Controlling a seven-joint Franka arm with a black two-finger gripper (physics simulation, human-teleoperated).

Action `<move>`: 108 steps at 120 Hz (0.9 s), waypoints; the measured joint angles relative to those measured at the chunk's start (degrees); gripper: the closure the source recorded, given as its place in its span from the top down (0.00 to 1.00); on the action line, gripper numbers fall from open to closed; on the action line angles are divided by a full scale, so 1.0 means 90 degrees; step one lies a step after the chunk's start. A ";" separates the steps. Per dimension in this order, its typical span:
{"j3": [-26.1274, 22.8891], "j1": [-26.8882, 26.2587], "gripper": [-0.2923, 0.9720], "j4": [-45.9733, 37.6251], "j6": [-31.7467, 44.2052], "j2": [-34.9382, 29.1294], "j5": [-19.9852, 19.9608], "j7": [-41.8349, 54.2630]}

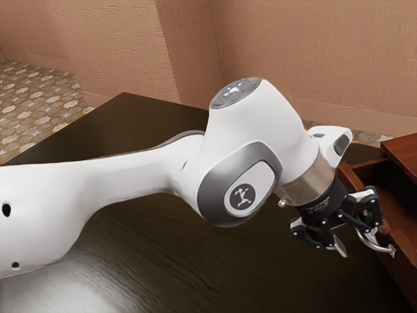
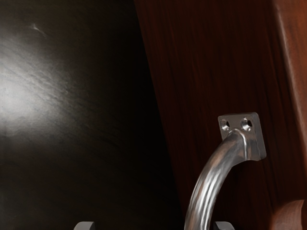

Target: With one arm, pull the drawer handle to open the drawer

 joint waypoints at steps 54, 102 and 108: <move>0.0119 0.0055 0.44 -0.0761 0.0144 -0.0669 -0.0032 -0.0012; 0.0226 0.0025 0.44 -0.1344 0.0265 -0.1145 -0.0188 -0.0006; 0.0246 0.0012 0.44 -0.1389 0.0272 -0.1182 -0.0190 -0.0006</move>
